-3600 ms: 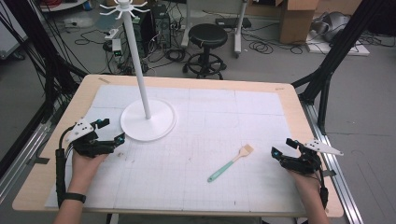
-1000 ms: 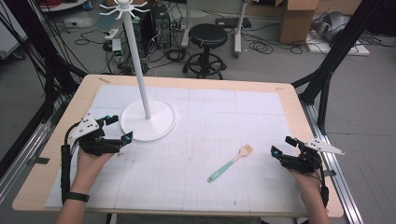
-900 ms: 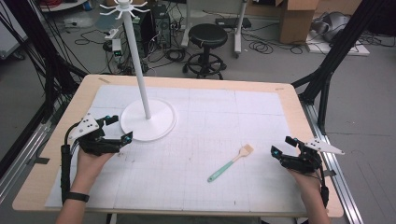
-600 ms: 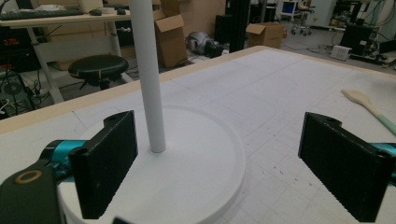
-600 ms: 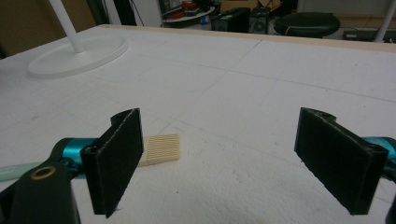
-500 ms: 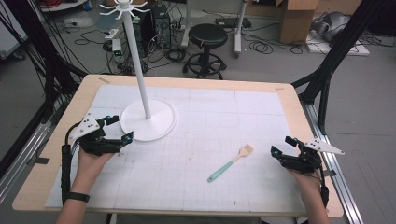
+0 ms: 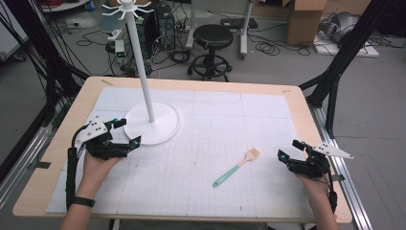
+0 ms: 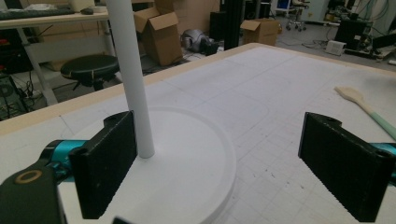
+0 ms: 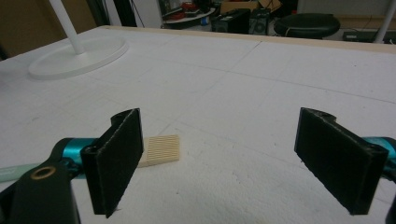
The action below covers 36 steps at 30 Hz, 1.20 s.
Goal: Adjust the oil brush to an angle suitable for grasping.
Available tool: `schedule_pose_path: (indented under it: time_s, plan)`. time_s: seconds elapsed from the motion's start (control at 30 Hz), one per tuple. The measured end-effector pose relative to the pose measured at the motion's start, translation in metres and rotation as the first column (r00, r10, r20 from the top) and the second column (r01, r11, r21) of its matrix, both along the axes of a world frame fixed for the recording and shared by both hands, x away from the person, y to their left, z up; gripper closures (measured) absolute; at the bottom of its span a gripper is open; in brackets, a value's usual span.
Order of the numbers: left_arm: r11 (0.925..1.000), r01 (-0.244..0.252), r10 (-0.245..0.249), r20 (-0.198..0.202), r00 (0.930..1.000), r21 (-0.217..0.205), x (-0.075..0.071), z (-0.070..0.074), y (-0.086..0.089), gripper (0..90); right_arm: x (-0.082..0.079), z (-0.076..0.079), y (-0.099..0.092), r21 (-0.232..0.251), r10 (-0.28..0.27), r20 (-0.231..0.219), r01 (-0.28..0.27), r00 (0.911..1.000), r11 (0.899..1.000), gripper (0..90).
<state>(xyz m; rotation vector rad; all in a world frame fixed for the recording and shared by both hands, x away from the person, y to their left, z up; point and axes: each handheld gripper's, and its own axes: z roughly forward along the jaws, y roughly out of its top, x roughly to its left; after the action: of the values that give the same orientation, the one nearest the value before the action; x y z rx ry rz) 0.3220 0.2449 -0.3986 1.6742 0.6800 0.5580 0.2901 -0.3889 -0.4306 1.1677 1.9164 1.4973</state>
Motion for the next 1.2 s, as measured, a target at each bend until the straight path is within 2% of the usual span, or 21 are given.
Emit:
schedule_pose_path:
  time_s: [0.4, 0.5, 0.57, 0.6, 0.67, 0.83, 1.13, 1.2]
  plan:
    - [1.0, 0.0, 0.0, 0.0, 1.0, -0.002, 0.0, 0.0, 0.002, 12.5, 0.001, 0.0, 0.001, -0.002, 0.008, 0.003, -0.008, 1.0, 1.0, 15.1]
    - [0.9999, -0.008, 0.008, 0.0, 1.0, -0.009, -0.001, 0.001, 0.003, 12.5, 0.003, 0.002, 0.003, -0.011, 0.033, -0.002, -0.033, 0.9995, 0.999, 15.0]
    - [0.9999, -0.012, 0.012, 0.007, 0.9999, -0.011, -0.001, 0.003, 0.005, 12.5, 0.006, 0.005, 0.006, -0.014, 0.055, 0.011, -0.055, 0.9984, 0.998, 15.0]
    - [0.9998, -0.01, 0.01, 0.008, 0.9999, -0.017, -0.001, 0.003, 0.006, 12.4, 0.008, 0.006, 0.008, -0.018, 0.065, 0.002, -0.065, 0.9979, 0.998, 15.0]
    - [0.9998, -0.014, 0.014, 0.01, 0.9998, -0.014, -0.001, 0.003, 0.008, 12.5, 0.011, 0.007, 0.013, -0.022, 0.086, 0.014, -0.086, 0.9962, 0.996, 15.0]
    - [0.9998, -0.016, 0.017, 0.015, 0.9997, -0.013, -0.002, 0.004, 0.009, 12.3, 0.021, 0.009, 0.026, -0.051, 0.152, 0.002, -0.152, 0.9883, 0.987, 15.0]
    - [0.9996, -0.019, 0.02, 0.015, 0.9997, -0.021, -0.002, 0.005, 0.011, 12.3, 0.037, 0.006, 0.053, -0.106, 0.262, -0.041, -0.265, 0.9643, 0.959, 15.1]
    - [0.9997, -0.019, 0.019, 0.016, 0.9997, -0.018, -0.002, 0.005, 0.011, 12.3, 0.038, 0.004, 0.057, -0.111, 0.289, -0.056, -0.294, 0.9556, 0.949, 15.1]
